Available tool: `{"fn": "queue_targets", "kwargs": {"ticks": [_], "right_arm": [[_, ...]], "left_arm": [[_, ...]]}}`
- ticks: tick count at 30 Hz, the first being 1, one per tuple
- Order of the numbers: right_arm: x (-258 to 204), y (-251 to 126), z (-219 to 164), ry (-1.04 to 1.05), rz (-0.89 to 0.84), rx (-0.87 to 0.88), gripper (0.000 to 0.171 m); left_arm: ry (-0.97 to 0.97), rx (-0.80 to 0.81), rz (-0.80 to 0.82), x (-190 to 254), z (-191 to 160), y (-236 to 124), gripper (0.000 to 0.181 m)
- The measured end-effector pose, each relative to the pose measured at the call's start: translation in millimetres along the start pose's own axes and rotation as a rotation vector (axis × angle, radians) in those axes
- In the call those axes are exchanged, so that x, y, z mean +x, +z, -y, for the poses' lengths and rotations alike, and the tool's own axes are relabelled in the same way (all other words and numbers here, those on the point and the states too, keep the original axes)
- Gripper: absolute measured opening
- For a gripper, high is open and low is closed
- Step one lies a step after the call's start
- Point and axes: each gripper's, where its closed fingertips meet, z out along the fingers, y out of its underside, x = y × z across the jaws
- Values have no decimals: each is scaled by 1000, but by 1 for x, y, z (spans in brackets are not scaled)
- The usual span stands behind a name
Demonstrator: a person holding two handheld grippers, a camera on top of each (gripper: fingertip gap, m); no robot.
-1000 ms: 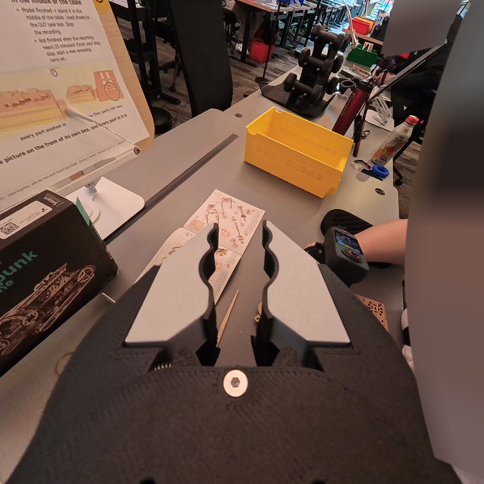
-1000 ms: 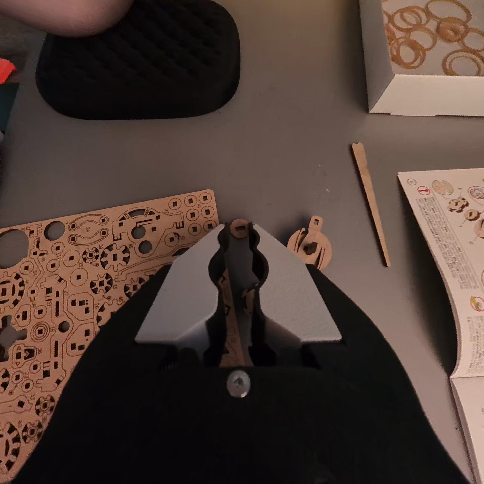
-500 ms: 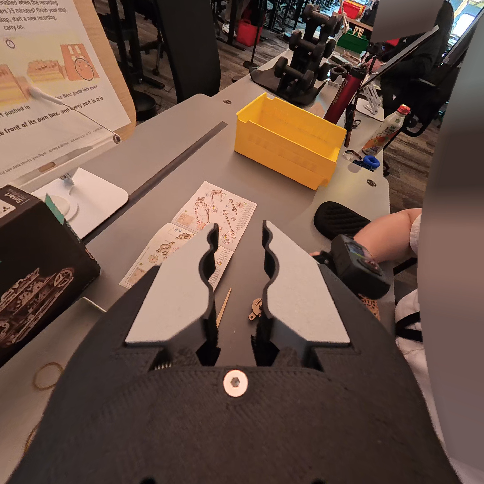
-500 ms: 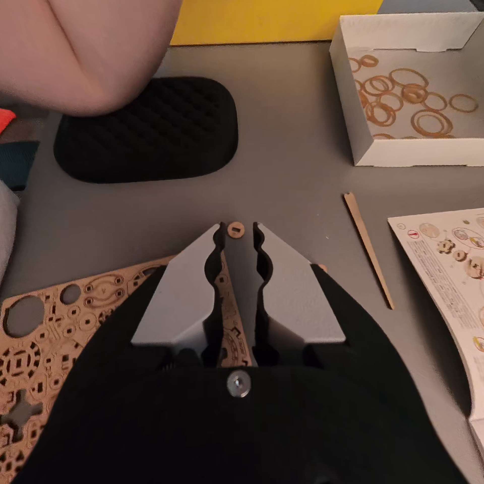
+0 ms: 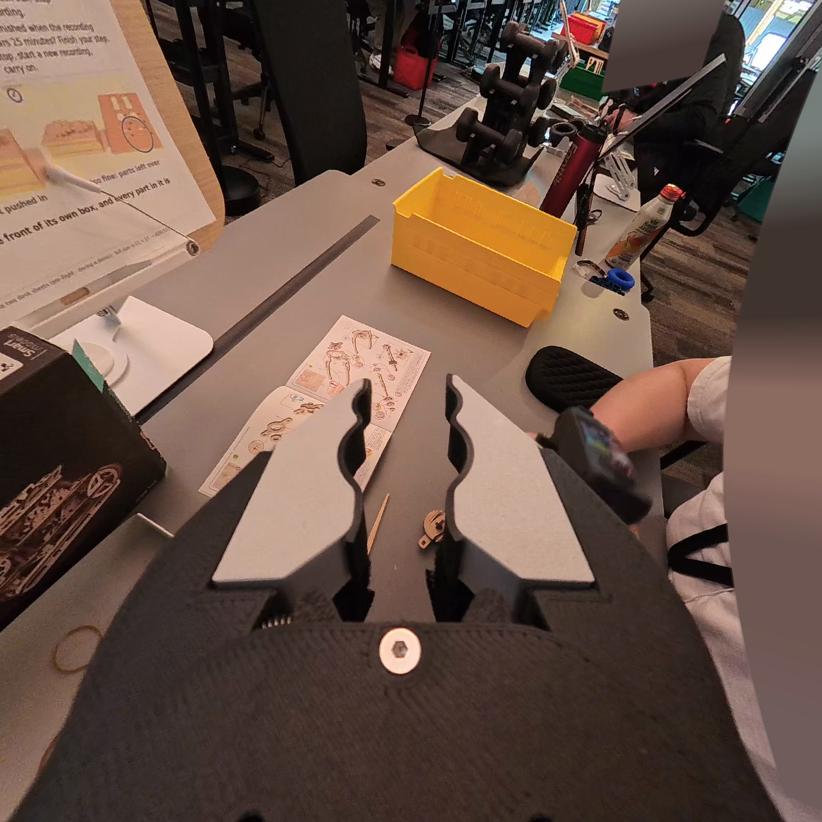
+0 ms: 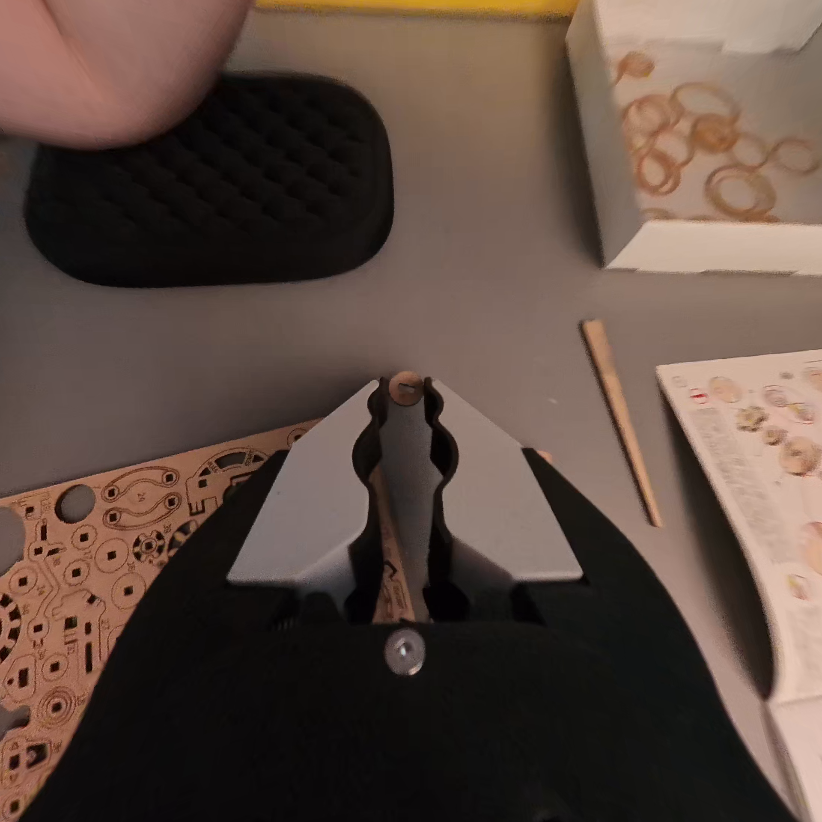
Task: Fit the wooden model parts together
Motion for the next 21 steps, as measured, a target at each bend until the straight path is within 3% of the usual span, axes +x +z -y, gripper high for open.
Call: {"fn": "queue_targets", "kwargs": {"ticks": [1,5,9,12,15,21], "right_arm": [[7,-11,8,-2,-28,57,15],[64,-89,36,-69,-342,317,15],[101,-145,38,-89,-575,434,15],[113,-158,33,-132,-693,422,15],[117,-162,31,-171,-751,403,15],[123,-165,28,-140,-774,395,15]], "left_arm": [[-3,2,-7,0,0,1,32],[-38,24,-48,-1,0,14,37],[-115,42,-124,1,-7,49,56],[-166,-12,-231,16,-25,80,47],[-206,-123,-325,28,-49,98,23],[-240,-155,-351,25,-59,104,23]]}}
